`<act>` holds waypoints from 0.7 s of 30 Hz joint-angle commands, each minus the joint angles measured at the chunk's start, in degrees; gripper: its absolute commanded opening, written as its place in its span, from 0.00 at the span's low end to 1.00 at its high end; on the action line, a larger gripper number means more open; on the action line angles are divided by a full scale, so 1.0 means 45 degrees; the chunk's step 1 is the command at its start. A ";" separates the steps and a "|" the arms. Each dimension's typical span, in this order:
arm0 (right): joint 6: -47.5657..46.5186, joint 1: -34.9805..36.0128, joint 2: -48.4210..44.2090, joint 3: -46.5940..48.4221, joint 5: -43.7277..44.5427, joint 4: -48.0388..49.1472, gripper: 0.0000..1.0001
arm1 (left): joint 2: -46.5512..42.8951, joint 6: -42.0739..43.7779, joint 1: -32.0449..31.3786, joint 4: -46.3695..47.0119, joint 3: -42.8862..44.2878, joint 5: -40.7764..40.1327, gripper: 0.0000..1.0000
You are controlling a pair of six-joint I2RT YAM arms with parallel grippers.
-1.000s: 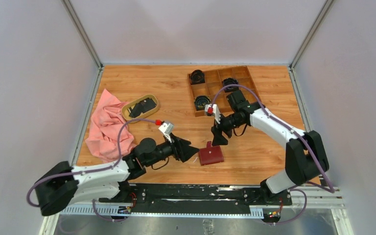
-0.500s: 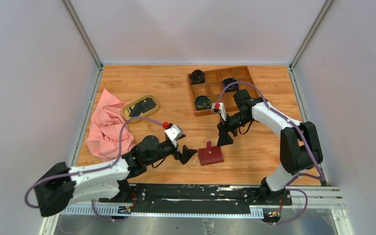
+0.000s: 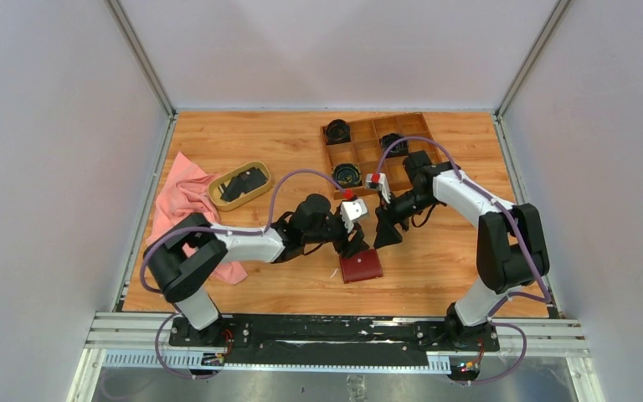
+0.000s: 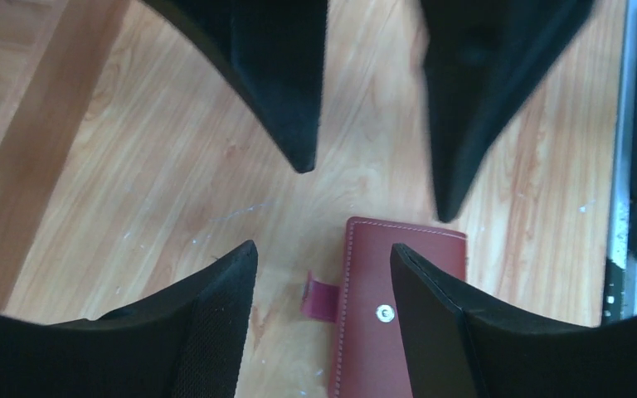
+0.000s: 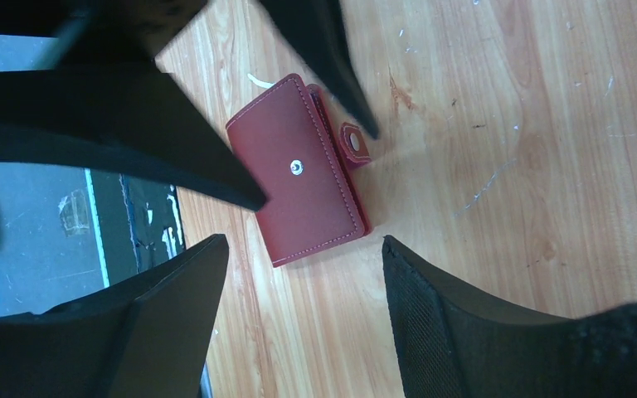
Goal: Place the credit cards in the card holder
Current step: Open the card holder at the center of the board.
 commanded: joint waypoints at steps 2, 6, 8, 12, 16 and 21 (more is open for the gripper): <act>-0.0450 -0.0294 0.0130 0.0356 -0.0508 -0.0776 0.72 | 0.1662 -0.0466 0.0675 -0.0007 0.0722 0.1818 0.63; -0.0547 -0.0336 0.0231 0.0389 -0.0601 -0.0877 0.72 | 0.2157 -0.0434 0.0678 -0.0002 0.0759 0.1393 0.60; -0.0587 -0.0338 0.0316 0.0441 -0.0646 -0.0954 0.72 | 0.2345 -0.0420 0.0678 -0.0002 0.0825 0.1146 0.59; -0.0676 -0.0334 0.0420 0.0490 -0.0670 -0.1080 0.72 | 0.2770 -0.0460 0.0678 -0.0003 0.1094 0.0840 0.58; -0.0731 -0.0334 0.0476 0.0502 -0.0684 -0.1134 0.72 | 0.2971 -0.0493 0.0712 -0.0007 0.1285 0.0651 0.57; -0.0837 -0.0334 0.0575 0.0565 -0.0746 -0.1282 0.72 | 0.3102 -0.0891 0.0904 -0.0012 0.1442 0.0800 0.53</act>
